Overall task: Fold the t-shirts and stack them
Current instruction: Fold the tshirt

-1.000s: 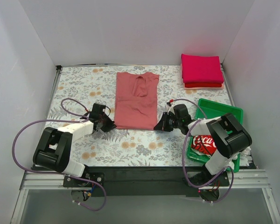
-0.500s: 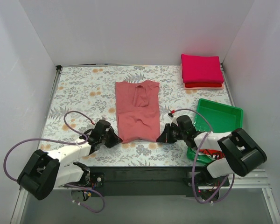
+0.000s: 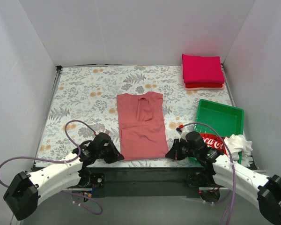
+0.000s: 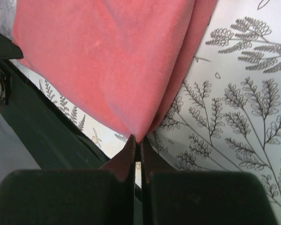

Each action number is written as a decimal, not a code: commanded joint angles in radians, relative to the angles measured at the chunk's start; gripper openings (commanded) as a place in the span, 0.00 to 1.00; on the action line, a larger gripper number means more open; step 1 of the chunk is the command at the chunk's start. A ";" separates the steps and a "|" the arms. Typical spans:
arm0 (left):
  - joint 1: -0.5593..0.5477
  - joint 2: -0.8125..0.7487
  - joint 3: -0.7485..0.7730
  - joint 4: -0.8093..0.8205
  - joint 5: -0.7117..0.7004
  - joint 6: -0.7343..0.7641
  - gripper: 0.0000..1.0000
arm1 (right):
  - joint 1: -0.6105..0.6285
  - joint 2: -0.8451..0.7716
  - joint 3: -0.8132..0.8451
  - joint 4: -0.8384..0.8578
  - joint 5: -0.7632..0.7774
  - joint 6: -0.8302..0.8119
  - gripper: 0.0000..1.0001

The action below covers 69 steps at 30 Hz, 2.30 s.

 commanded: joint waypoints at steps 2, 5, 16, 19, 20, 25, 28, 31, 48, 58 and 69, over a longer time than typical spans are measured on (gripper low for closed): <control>-0.044 -0.042 0.005 -0.103 0.073 -0.004 0.00 | 0.030 -0.098 0.012 -0.149 0.021 0.029 0.01; -0.064 -0.094 0.011 -0.108 0.077 -0.018 0.00 | 0.060 -0.108 0.013 -0.148 0.017 0.032 0.01; -0.065 -0.056 0.169 -0.166 -0.084 0.048 0.00 | 0.071 -0.086 0.179 -0.162 0.116 -0.074 0.01; -0.065 -0.034 0.209 -0.157 -0.164 0.040 0.00 | 0.069 -0.058 0.239 -0.160 0.147 -0.106 0.01; -0.065 -0.024 0.231 -0.154 -0.183 0.042 0.00 | 0.071 -0.043 0.257 -0.160 0.158 -0.114 0.01; -0.065 -0.013 0.278 -0.150 -0.302 -0.007 0.00 | 0.071 0.002 0.355 -0.160 0.222 -0.152 0.01; -0.065 0.010 0.318 -0.145 -0.353 -0.006 0.00 | 0.068 0.025 0.398 -0.160 0.267 -0.164 0.01; -0.065 0.055 0.373 -0.146 -0.400 0.013 0.00 | 0.068 0.053 0.441 -0.160 0.305 -0.184 0.01; 0.062 0.364 0.695 -0.173 -0.642 0.068 0.00 | -0.061 0.327 0.729 -0.159 0.256 -0.318 0.01; 0.193 0.495 0.827 -0.123 -0.549 0.155 0.00 | -0.167 0.490 0.877 -0.156 0.130 -0.356 0.01; 0.291 0.616 0.921 -0.064 -0.494 0.243 0.00 | -0.251 0.648 1.010 -0.145 0.043 -0.370 0.01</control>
